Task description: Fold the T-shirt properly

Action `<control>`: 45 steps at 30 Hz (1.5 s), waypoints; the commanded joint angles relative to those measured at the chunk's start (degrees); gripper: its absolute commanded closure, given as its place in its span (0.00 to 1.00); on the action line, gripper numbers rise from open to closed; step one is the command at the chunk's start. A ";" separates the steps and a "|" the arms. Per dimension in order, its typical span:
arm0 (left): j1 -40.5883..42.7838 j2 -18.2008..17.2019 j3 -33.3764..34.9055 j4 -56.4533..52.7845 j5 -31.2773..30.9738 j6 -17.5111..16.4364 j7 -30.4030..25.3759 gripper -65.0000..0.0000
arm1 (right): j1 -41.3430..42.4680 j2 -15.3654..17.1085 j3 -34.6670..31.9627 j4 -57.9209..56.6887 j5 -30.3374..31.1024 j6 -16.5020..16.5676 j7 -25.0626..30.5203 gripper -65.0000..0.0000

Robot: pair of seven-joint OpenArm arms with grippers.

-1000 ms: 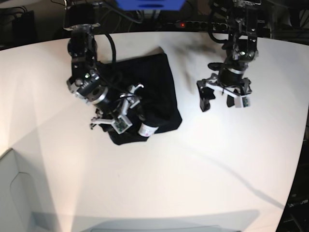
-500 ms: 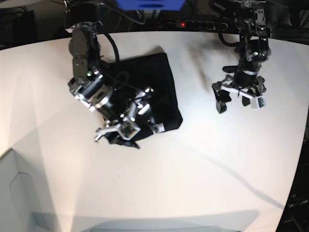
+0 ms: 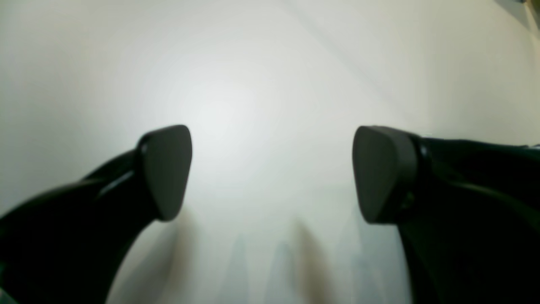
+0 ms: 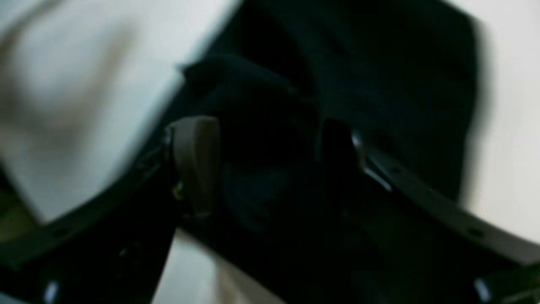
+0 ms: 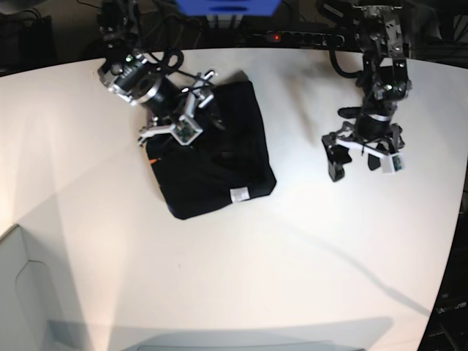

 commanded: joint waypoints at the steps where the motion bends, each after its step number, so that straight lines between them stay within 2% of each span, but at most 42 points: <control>1: -0.95 -0.65 -0.32 1.07 -0.27 -0.25 -1.12 0.11 | -0.12 1.23 -1.55 1.12 0.93 0.20 1.65 0.41; 3: -1.21 -0.74 -0.32 0.98 -0.27 -0.25 -1.12 0.11 | -0.47 3.52 -6.12 1.21 0.93 2.26 1.65 0.41; 6: -1.30 -0.74 -0.32 0.98 -0.27 -0.25 -1.12 0.11 | 0.05 6.86 -10.52 1.65 0.84 2.26 1.65 0.41; 12: -1.12 -0.65 -2.96 1.16 -0.27 -0.25 -1.12 0.11 | 1.99 9.14 -9.38 3.32 0.93 2.26 1.74 0.41; 18: -0.86 -0.65 -6.30 1.16 -1.68 -0.34 -1.12 0.11 | 4.71 4.57 0.47 3.14 0.93 2.26 1.65 0.41; 23: -0.86 -0.65 -6.21 2.65 -10.03 -0.25 -1.03 0.11 | 6.65 2.38 3.11 2.52 0.93 2.26 1.39 0.41; 25: -1.30 0.75 -4.63 4.76 -11.70 -0.25 0.38 0.11 | 6.74 2.38 3.20 2.52 0.84 2.26 1.21 0.41; 29: -4.38 4.80 1.00 6.43 -8.45 -0.51 3.54 0.11 | 6.38 2.46 3.20 1.21 0.75 2.26 1.21 0.41; 32: -5.70 6.29 6.62 6.52 -2.29 -0.51 3.72 0.11 | 6.30 2.64 3.20 0.33 0.67 2.26 1.21 0.41; 35: -5.61 6.91 13.39 7.05 3.86 -0.51 3.63 0.11 | 6.30 2.64 3.20 0.06 0.67 2.26 1.21 0.41; 39: -5.43 6.91 19.46 6.52 7.38 -0.43 3.54 0.11 | 6.30 2.38 3.20 -0.11 0.67 2.26 1.21 0.41; 42: -5.96 6.99 21.57 4.06 9.05 -0.34 3.10 0.11 | 6.30 2.38 3.20 -0.20 0.67 2.26 1.12 0.41; 45: -9.83 6.91 21.13 -2.09 9.31 -0.16 -1.47 0.11 | 6.30 2.38 3.20 -0.29 0.67 2.26 1.12 0.41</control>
